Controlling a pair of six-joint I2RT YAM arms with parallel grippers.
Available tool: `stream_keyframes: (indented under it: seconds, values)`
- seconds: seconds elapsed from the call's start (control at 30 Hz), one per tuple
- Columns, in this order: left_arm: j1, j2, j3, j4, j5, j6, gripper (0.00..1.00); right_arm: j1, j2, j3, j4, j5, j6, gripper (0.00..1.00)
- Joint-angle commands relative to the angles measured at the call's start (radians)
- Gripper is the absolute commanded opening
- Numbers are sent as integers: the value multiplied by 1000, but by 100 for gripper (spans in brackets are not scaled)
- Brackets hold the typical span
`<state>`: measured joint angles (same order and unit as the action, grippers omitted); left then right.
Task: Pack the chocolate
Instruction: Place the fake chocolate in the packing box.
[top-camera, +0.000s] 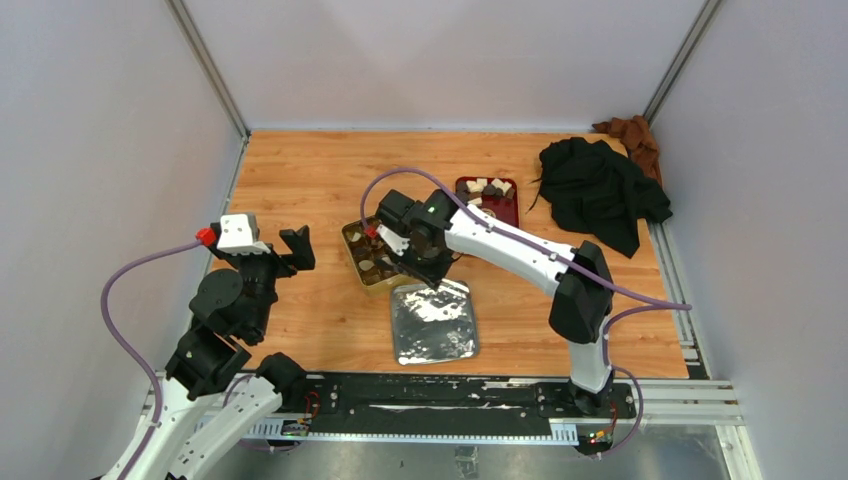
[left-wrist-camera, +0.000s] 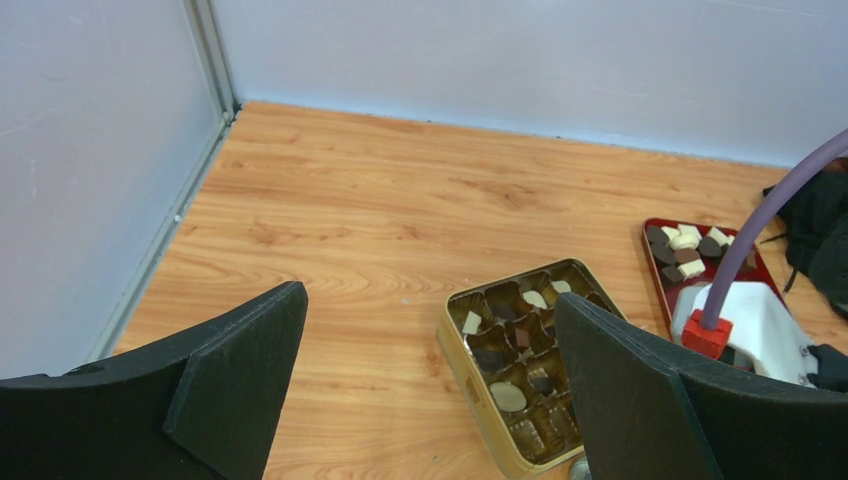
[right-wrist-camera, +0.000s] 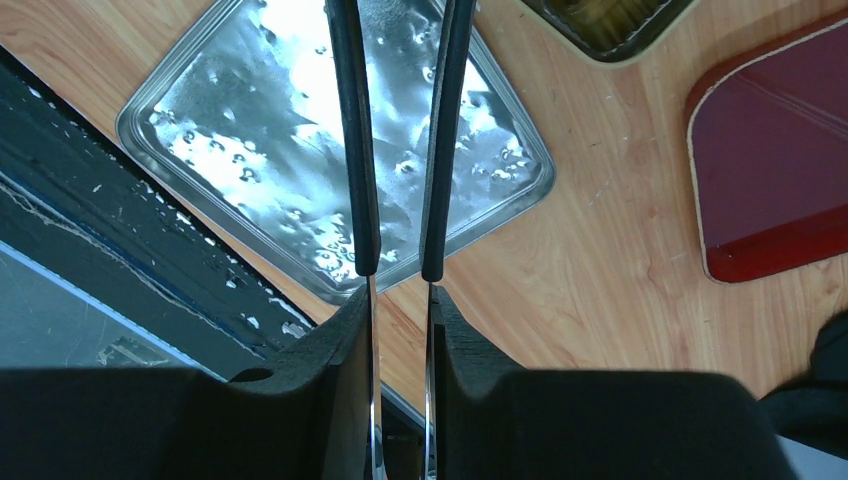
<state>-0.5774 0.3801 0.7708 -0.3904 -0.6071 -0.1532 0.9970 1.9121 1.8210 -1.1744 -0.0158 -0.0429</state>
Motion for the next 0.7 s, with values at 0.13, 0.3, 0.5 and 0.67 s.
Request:
stream_keyframes:
  seconds: [0.13,0.3,0.5,0.67]
  values:
    - [5,-15,-11,22,-11,-2,100,17,59,26,-23,14,18,16]
    - [6,-15,-11,22,-10,-2,100,17,82,36,-17,15,18,17]
    - [5,-17,-11,21,-11,-2,100,16,96,44,-16,45,17,20]
    - [6,-18,-11,22,-10,-2,100,17,90,37,-18,47,19,26]
